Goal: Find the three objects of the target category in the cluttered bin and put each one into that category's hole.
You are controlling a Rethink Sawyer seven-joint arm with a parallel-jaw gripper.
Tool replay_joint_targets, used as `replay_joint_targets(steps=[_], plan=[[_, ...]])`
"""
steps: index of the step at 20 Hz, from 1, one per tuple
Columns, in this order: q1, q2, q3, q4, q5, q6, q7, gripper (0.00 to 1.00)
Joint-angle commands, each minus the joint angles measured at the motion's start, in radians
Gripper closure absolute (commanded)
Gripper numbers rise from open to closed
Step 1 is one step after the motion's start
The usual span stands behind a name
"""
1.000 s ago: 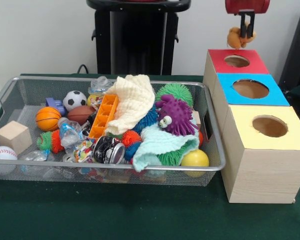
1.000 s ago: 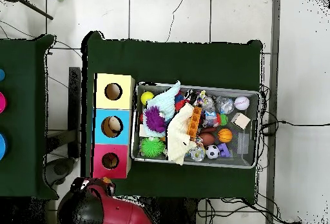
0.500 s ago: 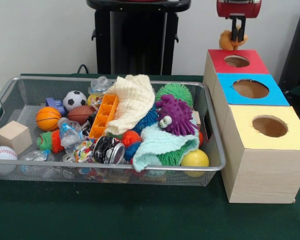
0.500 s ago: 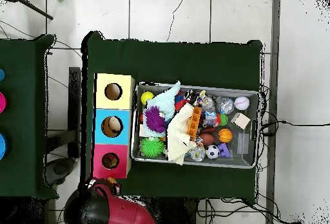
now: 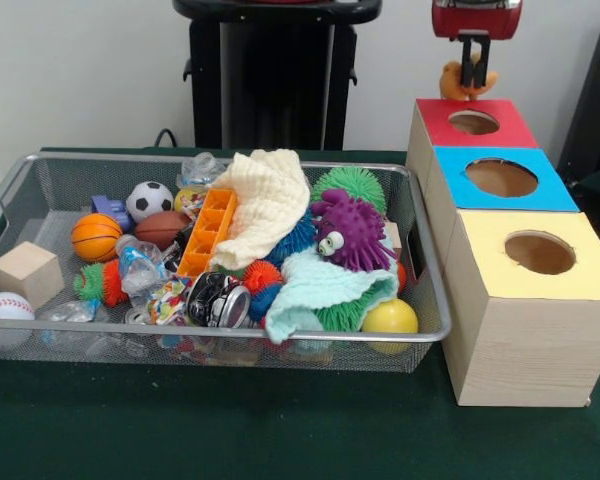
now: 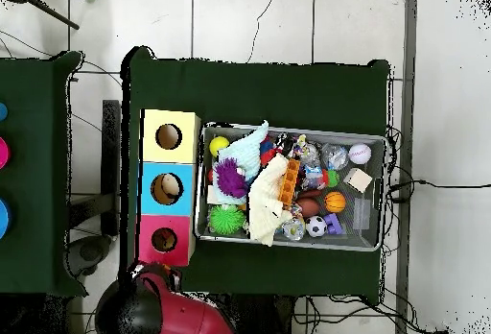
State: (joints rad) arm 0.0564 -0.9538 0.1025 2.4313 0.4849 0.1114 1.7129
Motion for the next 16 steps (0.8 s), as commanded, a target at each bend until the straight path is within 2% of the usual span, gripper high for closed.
replay_joint_targets(steps=[1,11,16], plan=[[0.027,0.008,-0.040,-0.166,0.015,-0.020,0.190,1.00],[0.139,-0.003,-0.194,-0.269,-0.001,0.168,0.214,1.00],[0.161,-0.015,-0.233,-0.303,-0.022,0.238,0.219,1.00]])
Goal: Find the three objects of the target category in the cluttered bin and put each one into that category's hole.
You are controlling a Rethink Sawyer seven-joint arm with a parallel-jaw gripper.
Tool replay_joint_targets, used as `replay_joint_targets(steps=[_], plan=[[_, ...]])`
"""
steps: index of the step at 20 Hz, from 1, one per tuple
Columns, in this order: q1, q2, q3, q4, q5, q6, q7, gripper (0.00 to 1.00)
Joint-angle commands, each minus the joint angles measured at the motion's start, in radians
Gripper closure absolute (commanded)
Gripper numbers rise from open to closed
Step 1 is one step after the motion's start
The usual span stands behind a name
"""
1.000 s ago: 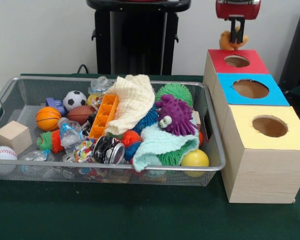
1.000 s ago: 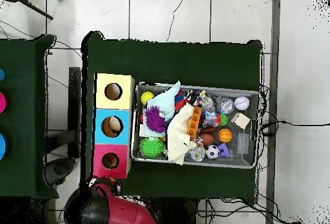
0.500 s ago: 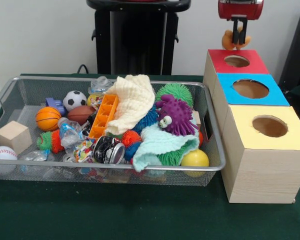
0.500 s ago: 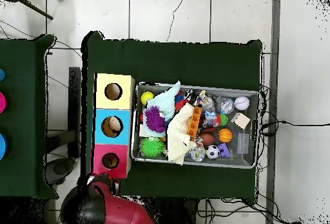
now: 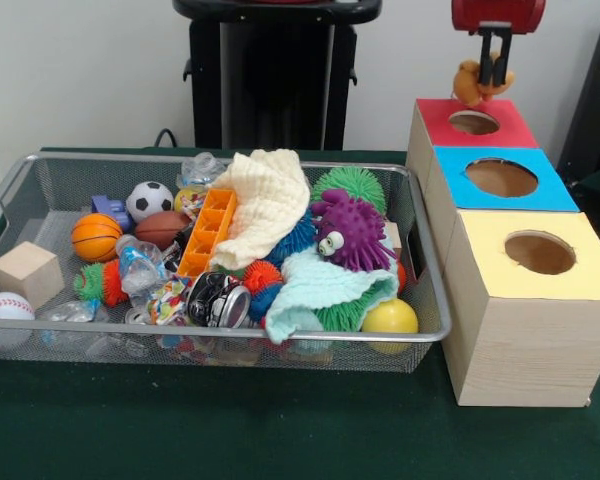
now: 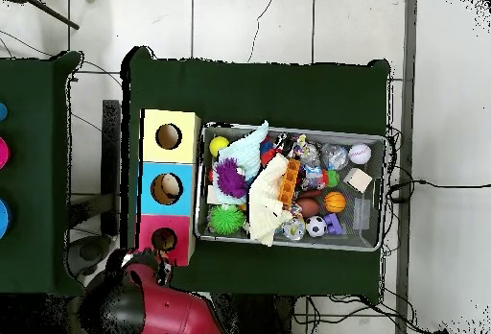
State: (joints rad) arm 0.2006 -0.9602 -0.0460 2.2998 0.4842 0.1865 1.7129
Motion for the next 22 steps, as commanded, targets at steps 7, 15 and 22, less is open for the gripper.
replay_joint_targets(steps=[7,15,22], plan=[[-0.029,0.005,-0.037,-0.141,-0.012,0.090,0.177,1.00],[-0.106,0.060,0.053,-0.103,-0.034,-0.069,0.163,1.00],[-0.141,0.106,0.093,-0.090,-0.061,-0.157,0.178,1.00]])
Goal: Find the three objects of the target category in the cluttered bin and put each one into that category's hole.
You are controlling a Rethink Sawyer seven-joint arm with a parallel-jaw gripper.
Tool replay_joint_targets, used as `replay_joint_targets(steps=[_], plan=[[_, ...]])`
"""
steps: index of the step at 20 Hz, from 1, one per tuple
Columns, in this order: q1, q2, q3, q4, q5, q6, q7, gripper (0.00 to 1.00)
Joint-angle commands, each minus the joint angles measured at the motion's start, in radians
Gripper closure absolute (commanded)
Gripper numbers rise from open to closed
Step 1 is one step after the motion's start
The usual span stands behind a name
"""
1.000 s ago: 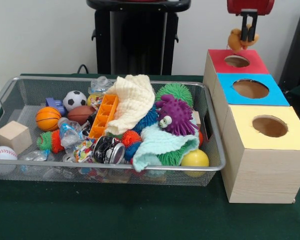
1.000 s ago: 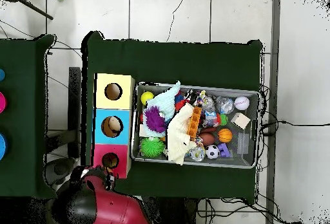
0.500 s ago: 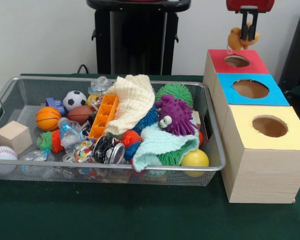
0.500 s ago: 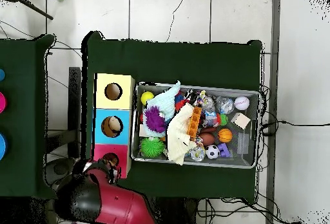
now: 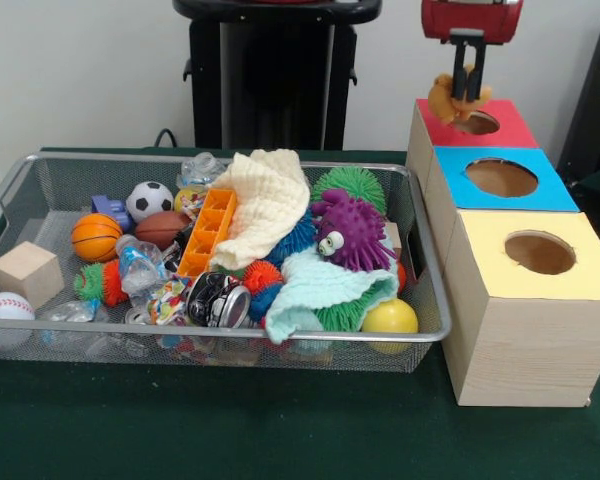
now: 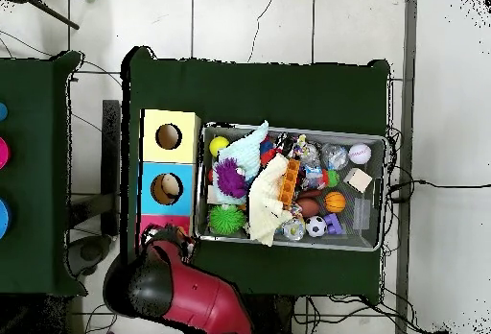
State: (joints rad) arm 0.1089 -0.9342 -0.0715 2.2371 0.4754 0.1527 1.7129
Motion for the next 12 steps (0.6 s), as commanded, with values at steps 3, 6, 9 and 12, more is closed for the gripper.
replay_joint_targets(steps=[3,6,9,12], plan=[[-0.048,0.075,0.124,-0.027,-0.045,-0.114,0.187,1.00],[-0.057,0.064,0.151,-0.022,-0.028,-0.110,0.208,1.00],[-0.058,0.067,0.168,-0.024,-0.016,-0.116,0.224,1.00],[-0.047,0.068,0.171,-0.031,0.003,-0.108,0.240,1.00]])
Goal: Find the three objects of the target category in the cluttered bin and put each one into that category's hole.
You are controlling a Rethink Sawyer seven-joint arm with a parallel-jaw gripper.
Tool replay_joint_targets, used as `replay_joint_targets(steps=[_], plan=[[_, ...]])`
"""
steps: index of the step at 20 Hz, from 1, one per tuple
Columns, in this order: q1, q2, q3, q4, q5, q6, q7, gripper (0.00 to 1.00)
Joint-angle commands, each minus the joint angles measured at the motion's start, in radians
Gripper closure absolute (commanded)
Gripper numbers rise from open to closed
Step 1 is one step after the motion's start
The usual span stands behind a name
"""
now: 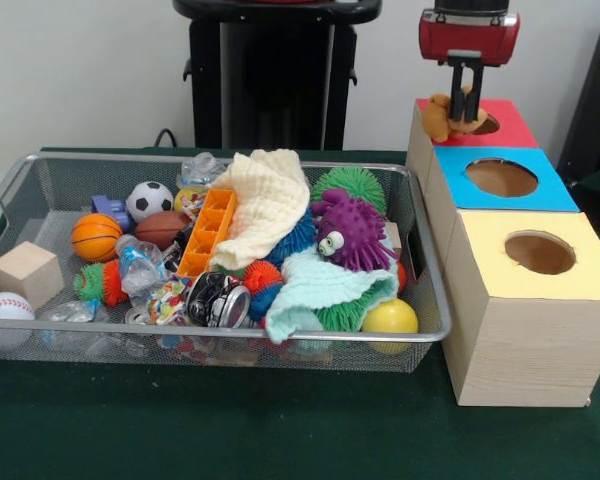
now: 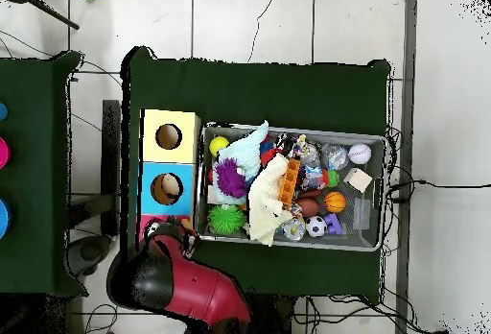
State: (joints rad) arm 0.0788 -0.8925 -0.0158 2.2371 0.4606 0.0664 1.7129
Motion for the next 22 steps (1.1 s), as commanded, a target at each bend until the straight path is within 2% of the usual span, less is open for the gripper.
replay_joint_targets(steps=[1,10,15,22], plan=[[-0.011,0.023,0.116,-0.033,0.027,-0.015,0.247,1.00],[0.019,0.002,0.114,-0.019,0.078,0.048,0.277,1.00],[-0.054,0.027,0.168,0.032,0.025,-0.009,0.237,1.00],[-0.101,0.032,0.225,0.116,-0.012,-0.056,0.250,1.00]])
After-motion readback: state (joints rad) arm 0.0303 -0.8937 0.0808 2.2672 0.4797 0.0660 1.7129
